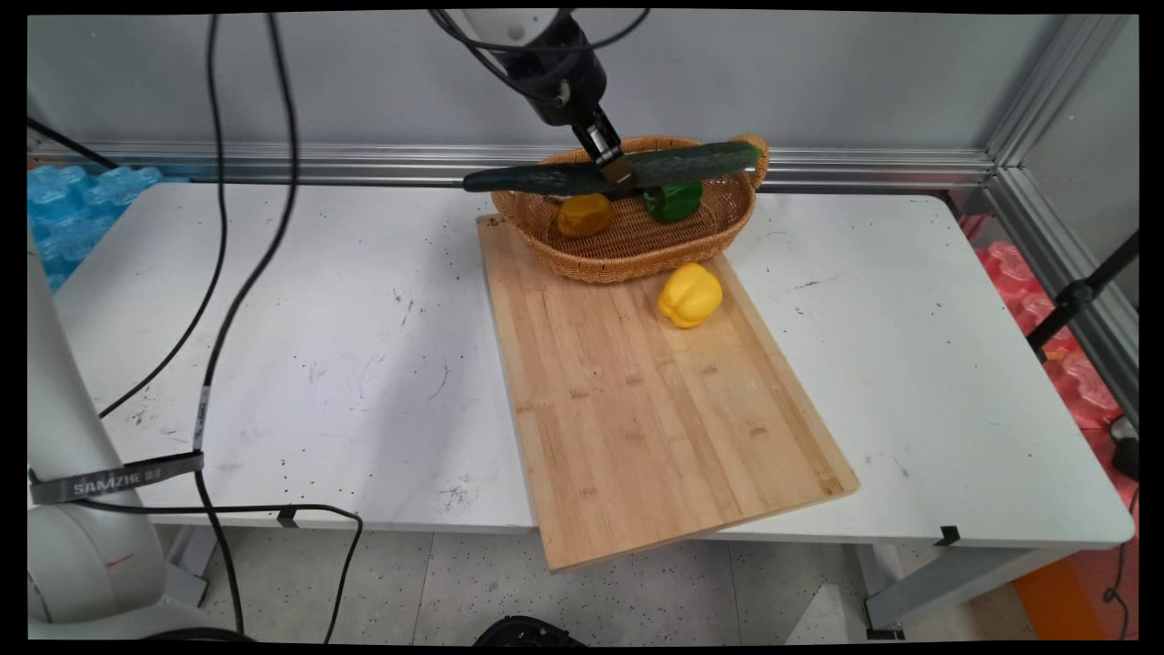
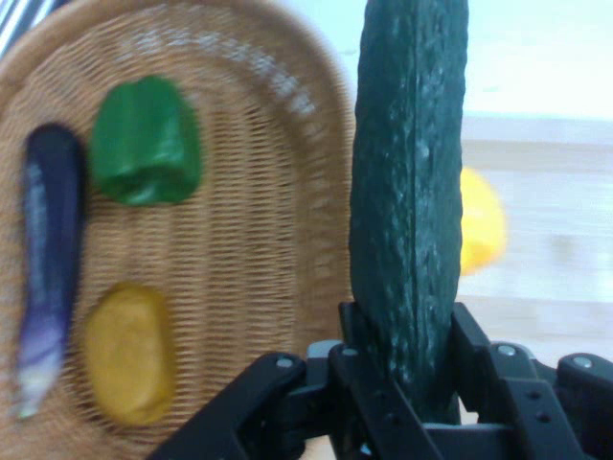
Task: Place the picked object on the cutting board
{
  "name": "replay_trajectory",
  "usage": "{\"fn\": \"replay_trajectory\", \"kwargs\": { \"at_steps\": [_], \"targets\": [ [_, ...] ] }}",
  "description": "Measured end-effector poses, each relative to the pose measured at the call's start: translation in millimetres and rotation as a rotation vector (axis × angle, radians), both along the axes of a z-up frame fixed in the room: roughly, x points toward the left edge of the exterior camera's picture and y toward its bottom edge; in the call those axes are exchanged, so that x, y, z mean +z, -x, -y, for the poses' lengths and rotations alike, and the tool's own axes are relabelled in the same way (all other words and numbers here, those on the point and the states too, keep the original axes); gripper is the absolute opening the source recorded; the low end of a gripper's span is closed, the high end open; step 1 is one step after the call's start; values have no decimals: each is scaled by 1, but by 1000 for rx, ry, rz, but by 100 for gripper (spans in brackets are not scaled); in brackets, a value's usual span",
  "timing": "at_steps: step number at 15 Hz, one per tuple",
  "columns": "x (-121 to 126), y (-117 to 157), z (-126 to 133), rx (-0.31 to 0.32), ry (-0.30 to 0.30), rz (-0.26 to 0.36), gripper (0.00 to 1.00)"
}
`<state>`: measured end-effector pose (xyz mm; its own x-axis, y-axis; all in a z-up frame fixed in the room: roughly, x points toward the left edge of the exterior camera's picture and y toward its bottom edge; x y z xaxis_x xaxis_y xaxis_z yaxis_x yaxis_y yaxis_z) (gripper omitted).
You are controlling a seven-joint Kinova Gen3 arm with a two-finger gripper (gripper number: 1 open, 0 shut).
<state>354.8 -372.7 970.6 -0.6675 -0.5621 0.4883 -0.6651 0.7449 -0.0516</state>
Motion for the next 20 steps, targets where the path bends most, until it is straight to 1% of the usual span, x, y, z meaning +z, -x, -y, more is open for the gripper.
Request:
{"fn": "replay_trajectory", "kwargs": {
  "at_steps": [4, 7, 10, 14, 17, 20],
  "targets": [
    [15, 7, -40, -83, -11, -50, 0],
    [17, 14, -64, -134, -28, -75, 0],
    [11, 26, -88, -188, -49, -98, 0],
    [-9, 44, -106, -230, -63, -109, 0],
    [-31, 57, -110, -241, -72, -108, 0],
    [-60, 74, -111, -252, -82, -101, 0]
  ]
}}
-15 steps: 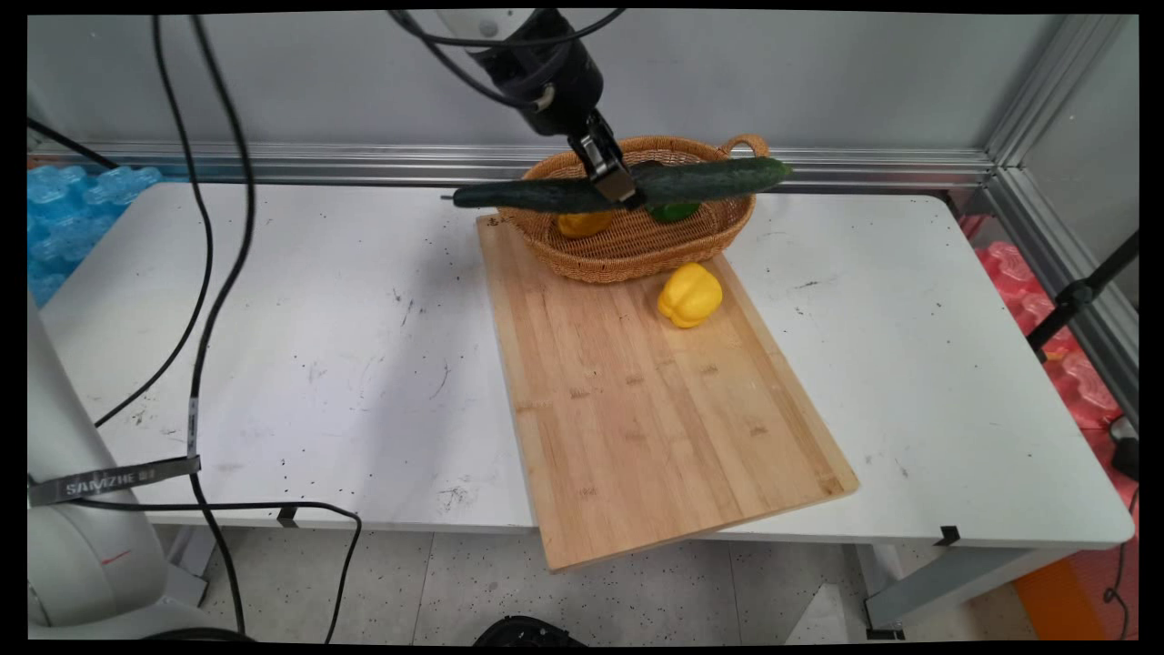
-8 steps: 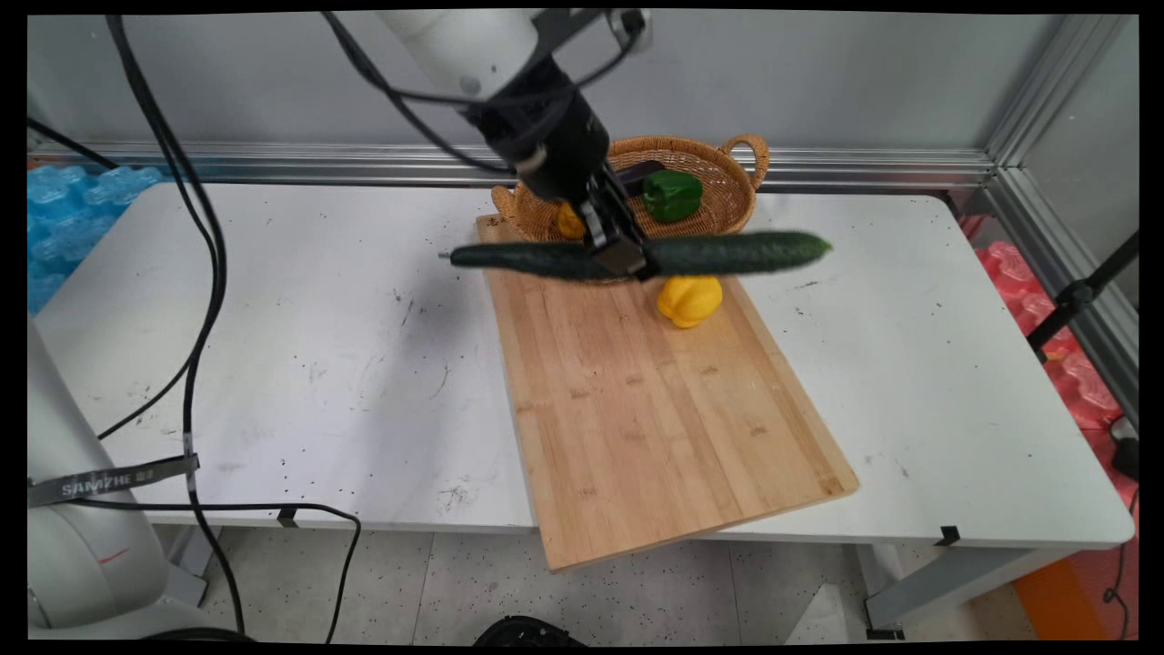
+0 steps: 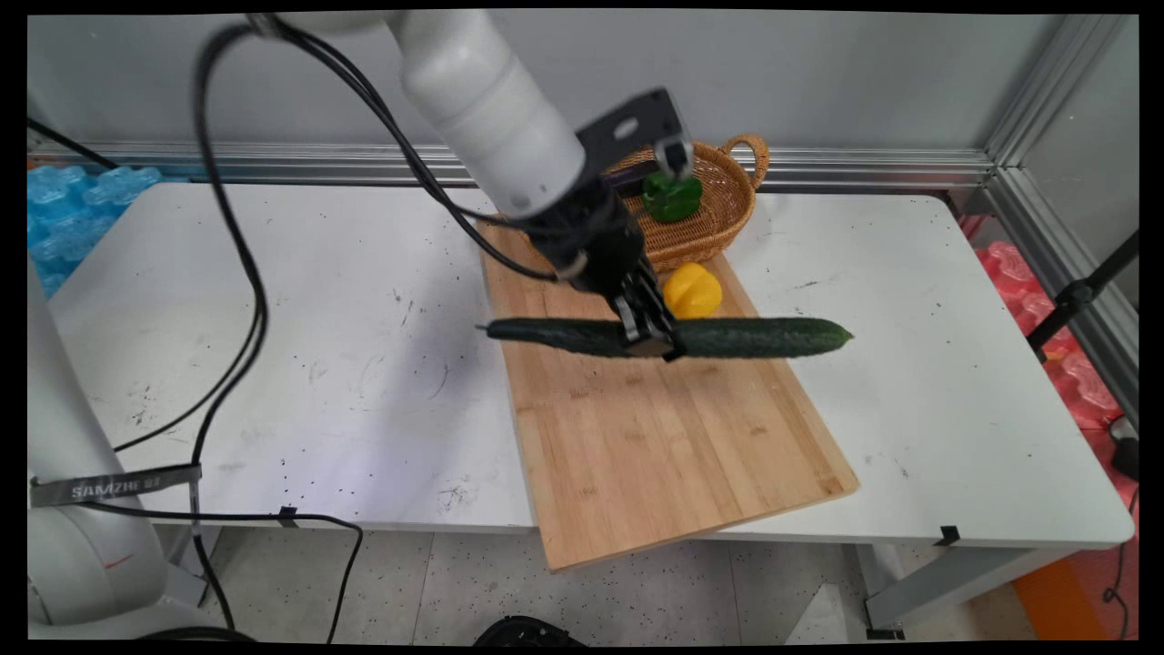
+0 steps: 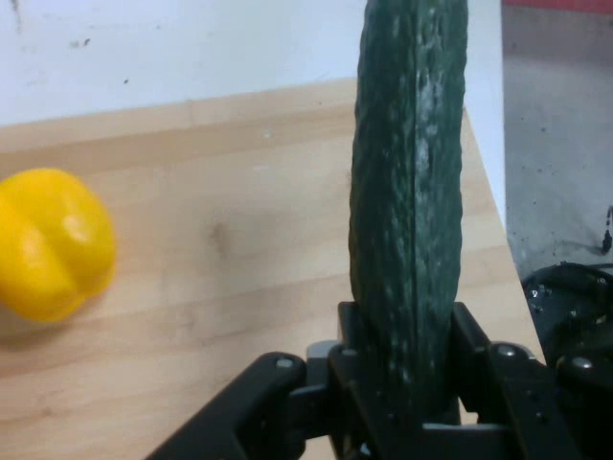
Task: Place the picked object on the cutting board
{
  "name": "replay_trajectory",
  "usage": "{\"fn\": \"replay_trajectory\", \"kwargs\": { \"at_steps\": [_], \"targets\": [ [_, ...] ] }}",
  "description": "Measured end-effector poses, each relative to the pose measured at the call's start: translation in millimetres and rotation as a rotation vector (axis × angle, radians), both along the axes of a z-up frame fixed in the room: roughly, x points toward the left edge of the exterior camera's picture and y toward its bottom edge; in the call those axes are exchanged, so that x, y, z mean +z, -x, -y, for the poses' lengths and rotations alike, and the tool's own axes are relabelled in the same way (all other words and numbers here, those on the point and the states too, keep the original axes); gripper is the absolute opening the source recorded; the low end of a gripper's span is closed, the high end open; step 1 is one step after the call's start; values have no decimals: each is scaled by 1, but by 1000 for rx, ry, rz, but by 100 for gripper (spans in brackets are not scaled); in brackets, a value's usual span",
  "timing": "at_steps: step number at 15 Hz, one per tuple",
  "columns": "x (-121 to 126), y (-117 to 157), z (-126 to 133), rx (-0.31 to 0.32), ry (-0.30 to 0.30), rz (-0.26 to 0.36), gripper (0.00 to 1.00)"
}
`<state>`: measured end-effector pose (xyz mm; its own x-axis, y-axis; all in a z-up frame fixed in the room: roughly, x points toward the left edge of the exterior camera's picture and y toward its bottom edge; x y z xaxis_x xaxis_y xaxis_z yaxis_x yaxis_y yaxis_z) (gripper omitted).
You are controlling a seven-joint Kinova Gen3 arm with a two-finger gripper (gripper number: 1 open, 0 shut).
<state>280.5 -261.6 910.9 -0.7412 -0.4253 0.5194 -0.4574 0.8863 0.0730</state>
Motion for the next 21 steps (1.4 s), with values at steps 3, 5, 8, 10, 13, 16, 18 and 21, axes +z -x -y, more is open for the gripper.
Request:
{"fn": "replay_trajectory", "kwargs": {
  "at_steps": [3, 5, 8, 10, 13, 16, 18, 21],
  "targets": [
    [-30, 16, -1, -15, -14, 11, 0],
    [-44, 22, -2, -23, -22, 19, 0],
    [-71, 31, -3, -34, -35, 37, 0],
    [-83, 35, -3, -37, -42, 46, 0],
    [-99, 41, -4, -36, -52, 60, 0],
    [-112, 46, -4, -35, -60, 69, 0],
    [-120, 48, -4, -36, -64, 74, 0],
    [-127, 51, -4, -42, -66, 74, 100]
  ]
}}
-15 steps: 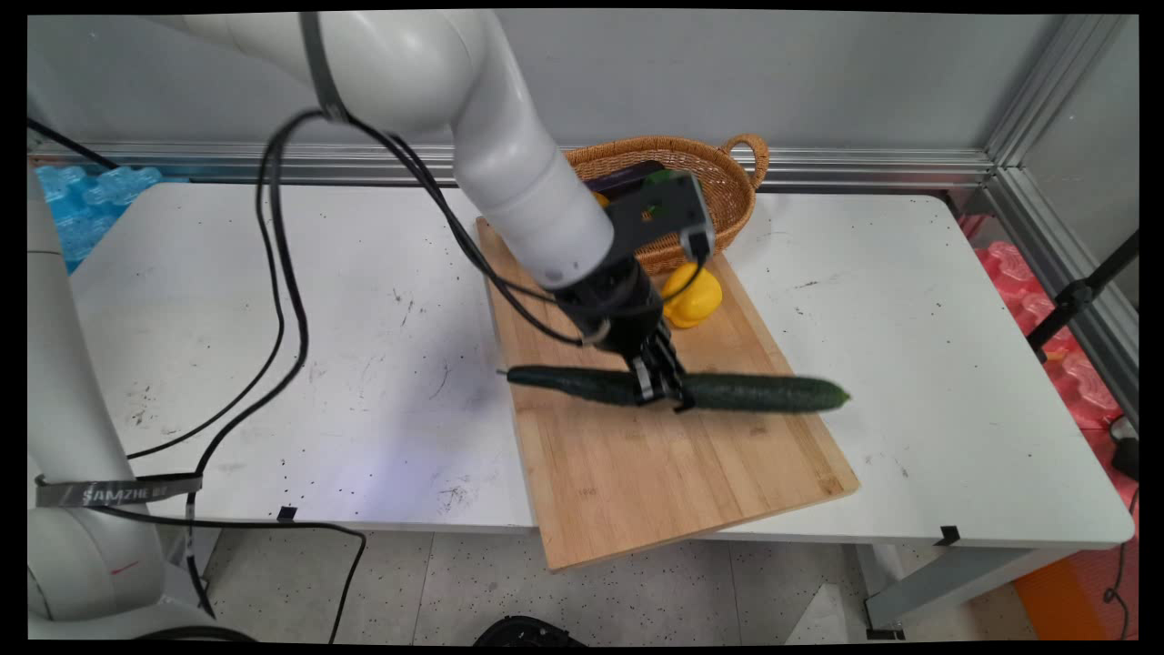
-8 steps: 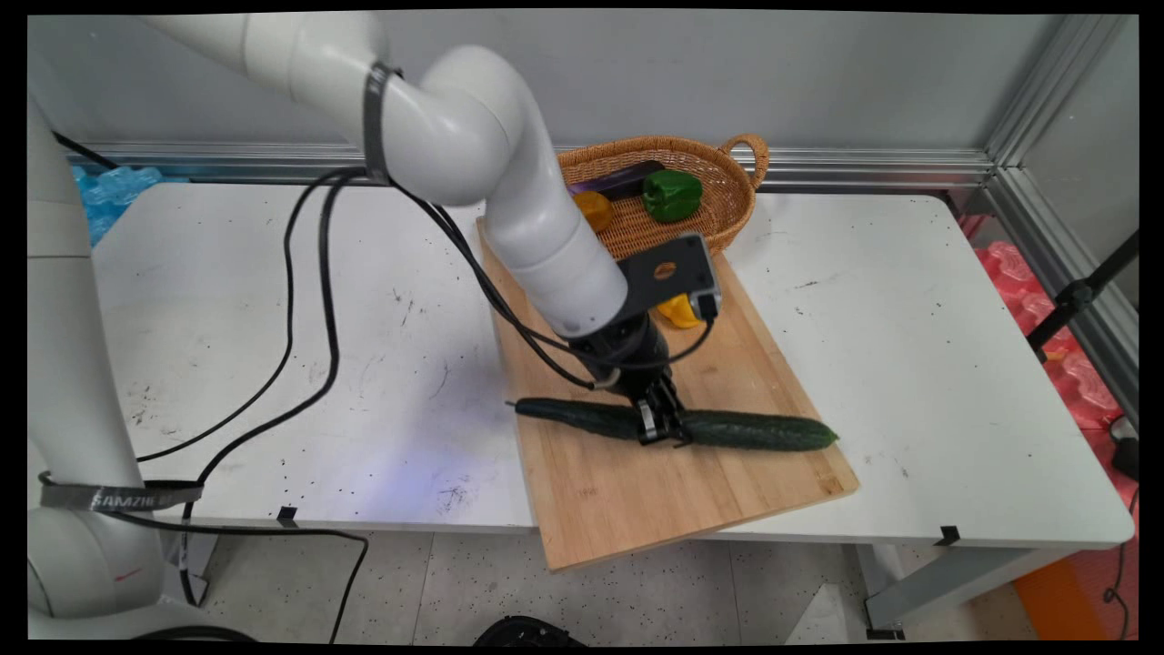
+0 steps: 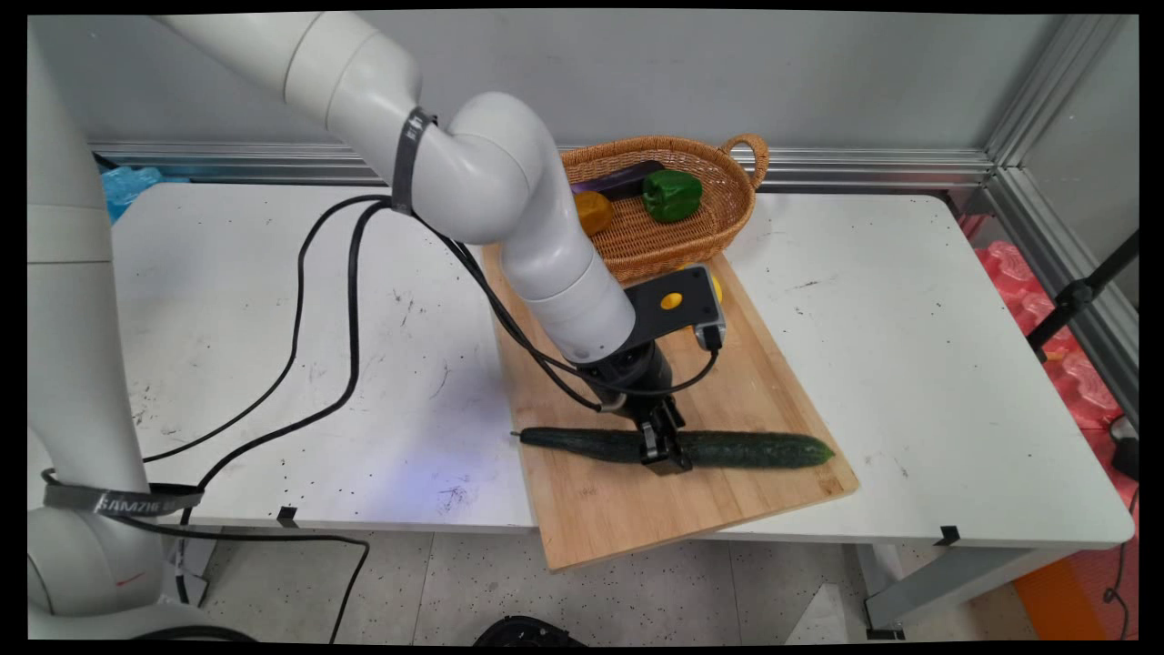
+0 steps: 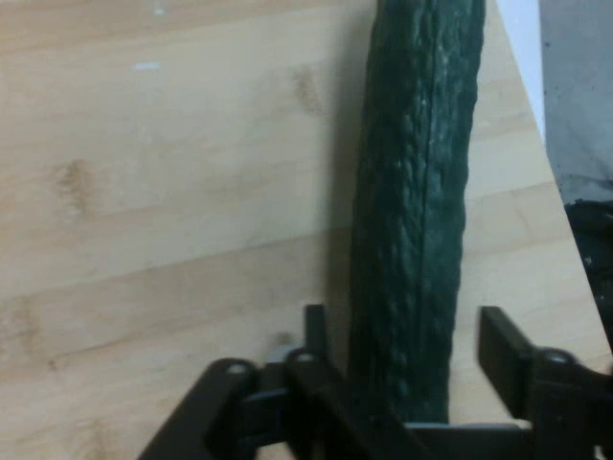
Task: Place the picked object on the cutting board
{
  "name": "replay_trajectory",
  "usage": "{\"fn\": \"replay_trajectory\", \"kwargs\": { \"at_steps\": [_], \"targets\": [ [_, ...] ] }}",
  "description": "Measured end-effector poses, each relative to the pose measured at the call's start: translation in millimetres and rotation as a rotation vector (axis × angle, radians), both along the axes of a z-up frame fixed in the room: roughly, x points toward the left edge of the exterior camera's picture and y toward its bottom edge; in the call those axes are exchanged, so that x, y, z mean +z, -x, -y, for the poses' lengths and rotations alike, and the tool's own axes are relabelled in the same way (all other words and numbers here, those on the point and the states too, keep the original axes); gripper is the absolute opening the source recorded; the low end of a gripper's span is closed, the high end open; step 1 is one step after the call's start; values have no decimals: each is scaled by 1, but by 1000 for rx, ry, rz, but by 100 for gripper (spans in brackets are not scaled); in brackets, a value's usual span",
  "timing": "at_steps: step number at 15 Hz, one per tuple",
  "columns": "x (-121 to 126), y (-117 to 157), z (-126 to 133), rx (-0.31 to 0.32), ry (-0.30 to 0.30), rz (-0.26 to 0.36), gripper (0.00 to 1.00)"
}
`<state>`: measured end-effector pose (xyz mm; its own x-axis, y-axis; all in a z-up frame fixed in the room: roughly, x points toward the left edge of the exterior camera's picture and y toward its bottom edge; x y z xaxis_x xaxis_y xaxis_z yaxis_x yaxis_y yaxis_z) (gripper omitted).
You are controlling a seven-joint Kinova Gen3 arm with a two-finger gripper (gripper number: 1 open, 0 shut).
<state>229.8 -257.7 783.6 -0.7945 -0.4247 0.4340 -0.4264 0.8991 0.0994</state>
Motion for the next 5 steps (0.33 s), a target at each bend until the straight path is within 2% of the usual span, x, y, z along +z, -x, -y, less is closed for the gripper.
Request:
{"fn": "replay_trajectory", "kwargs": {
  "at_steps": [5],
  "targets": [
    [0, -2, -1, -17, 11, -14, 100]
  ]
}}
